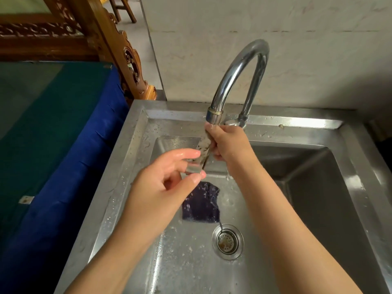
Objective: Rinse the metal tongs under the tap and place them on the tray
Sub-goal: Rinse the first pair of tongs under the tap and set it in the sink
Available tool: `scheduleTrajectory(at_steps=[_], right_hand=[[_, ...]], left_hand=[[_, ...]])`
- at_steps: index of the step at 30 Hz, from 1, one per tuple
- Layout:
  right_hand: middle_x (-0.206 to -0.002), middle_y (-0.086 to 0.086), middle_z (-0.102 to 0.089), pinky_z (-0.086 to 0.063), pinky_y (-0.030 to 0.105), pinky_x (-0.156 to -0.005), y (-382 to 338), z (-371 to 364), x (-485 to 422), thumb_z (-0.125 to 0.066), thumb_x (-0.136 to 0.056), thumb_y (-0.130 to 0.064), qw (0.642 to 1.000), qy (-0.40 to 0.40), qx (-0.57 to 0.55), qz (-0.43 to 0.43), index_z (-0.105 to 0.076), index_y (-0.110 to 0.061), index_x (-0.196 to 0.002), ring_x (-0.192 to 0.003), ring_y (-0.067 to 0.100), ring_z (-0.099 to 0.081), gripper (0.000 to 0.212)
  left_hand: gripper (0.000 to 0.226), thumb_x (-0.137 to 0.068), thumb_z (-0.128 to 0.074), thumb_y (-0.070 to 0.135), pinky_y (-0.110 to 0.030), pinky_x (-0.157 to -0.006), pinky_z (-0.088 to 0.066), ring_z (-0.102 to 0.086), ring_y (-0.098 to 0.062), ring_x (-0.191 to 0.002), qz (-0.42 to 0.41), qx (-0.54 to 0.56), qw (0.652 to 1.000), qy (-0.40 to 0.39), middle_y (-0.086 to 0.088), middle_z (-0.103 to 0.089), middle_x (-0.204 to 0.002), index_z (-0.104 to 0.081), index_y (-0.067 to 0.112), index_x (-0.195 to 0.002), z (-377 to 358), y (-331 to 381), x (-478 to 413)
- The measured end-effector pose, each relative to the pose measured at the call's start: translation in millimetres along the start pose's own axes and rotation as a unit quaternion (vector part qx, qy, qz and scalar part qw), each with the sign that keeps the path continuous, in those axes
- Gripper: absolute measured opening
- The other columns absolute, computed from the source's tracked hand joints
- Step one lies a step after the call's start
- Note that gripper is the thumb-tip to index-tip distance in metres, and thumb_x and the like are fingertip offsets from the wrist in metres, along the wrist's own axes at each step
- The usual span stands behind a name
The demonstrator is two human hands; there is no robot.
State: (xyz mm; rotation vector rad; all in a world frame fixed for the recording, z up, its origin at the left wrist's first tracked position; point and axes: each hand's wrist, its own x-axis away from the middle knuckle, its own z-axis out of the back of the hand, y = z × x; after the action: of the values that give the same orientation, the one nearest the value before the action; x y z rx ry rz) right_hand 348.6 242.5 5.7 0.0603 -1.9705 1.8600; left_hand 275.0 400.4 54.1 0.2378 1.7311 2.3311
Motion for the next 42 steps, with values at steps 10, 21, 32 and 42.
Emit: scheduleTrajectory(at_steps=[10, 21, 32, 42], right_hand=[[-0.086, -0.009, -0.073, -0.050, 0.013, -0.075, 44.5, -0.9, 28.5, -0.035, -0.098, -0.040, 0.995, -0.046, -0.022, 0.091, -0.070, -0.030, -0.087, -0.087, 0.002, -0.066, 0.039], [-0.079, 0.004, -0.055, -0.048, 0.018, -0.063, 50.7, 15.8, 32.2, -0.040, -0.099, -0.016, 0.980, -0.101, -0.014, 0.173, -0.052, -0.006, -0.102, -0.066, 0.013, -0.053, 0.016], [-0.053, -0.013, -0.044, -0.030, 0.017, -0.046, 50.7, 2.3, 21.1, -0.042, -0.098, -0.029, 0.980, -0.014, -0.018, 0.197, -0.046, -0.025, -0.075, -0.046, 0.003, -0.034, 0.024], [-0.037, -0.012, -0.035, -0.027, 0.021, -0.043, 45.7, -5.6, 24.2, -0.032, -0.099, -0.039, 0.986, 0.036, -0.043, 0.157, -0.036, -0.022, -0.047, -0.039, 0.005, -0.031, 0.055]], left_hand=[[0.015, -0.087, -0.060, 0.006, -0.016, -0.063, -0.052, -0.066, -0.011, -0.080, 0.055, 0.182, 0.982, 0.017, 0.000, -0.072, -0.080, -0.068, 0.019, -0.087, -38.6, -10.8, -65.2], [0.026, -0.090, -0.054, 0.008, -0.022, -0.065, -0.052, -0.065, -0.006, -0.077, 0.030, 0.194, 0.980, -0.019, 0.006, -0.075, -0.092, -0.066, 0.030, -0.087, -49.6, -27.0, -92.3], [0.017, -0.078, -0.064, 0.029, -0.020, -0.082, -0.050, -0.065, -0.006, -0.096, 0.046, 0.120, 0.990, -0.049, 0.007, -0.072, -0.095, -0.070, 0.034, -0.093, -43.8, -41.3, -100.0], [0.034, -0.090, -0.053, 0.039, -0.025, -0.055, -0.052, -0.066, -0.010, -0.058, 0.120, 0.174, 0.977, 0.003, 0.003, -0.065, -0.053, -0.064, 0.020, -0.064, -77.7, -28.1, -112.1]])
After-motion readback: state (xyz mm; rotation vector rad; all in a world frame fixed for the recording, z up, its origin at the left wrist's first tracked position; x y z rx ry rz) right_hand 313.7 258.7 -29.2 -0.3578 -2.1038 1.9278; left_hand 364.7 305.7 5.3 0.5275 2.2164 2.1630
